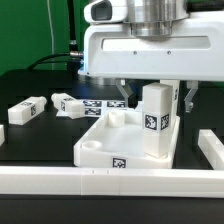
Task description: Assemble desk
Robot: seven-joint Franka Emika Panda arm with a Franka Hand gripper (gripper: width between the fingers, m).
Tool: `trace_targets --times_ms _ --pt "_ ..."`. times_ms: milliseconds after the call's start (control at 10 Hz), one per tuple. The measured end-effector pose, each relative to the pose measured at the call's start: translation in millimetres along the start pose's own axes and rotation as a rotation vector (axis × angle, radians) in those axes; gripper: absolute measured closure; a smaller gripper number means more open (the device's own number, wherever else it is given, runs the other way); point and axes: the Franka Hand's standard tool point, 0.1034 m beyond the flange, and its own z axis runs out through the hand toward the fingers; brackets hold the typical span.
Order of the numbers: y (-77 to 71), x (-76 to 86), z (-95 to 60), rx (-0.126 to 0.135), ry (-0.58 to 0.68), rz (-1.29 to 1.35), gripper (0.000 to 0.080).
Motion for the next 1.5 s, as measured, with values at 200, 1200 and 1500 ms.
trace_targets --times_ms 200,1200,1500 --pt "-0.5 -0.3 0.1 -0.003 0.0 -0.197 0.0154" --pt "2.5 0.9 -1.2 -0.036 -0.003 -0.835 0.0166" --pt "2.7 0.8 -0.8 -0.036 -0.004 -0.828 0.0512"
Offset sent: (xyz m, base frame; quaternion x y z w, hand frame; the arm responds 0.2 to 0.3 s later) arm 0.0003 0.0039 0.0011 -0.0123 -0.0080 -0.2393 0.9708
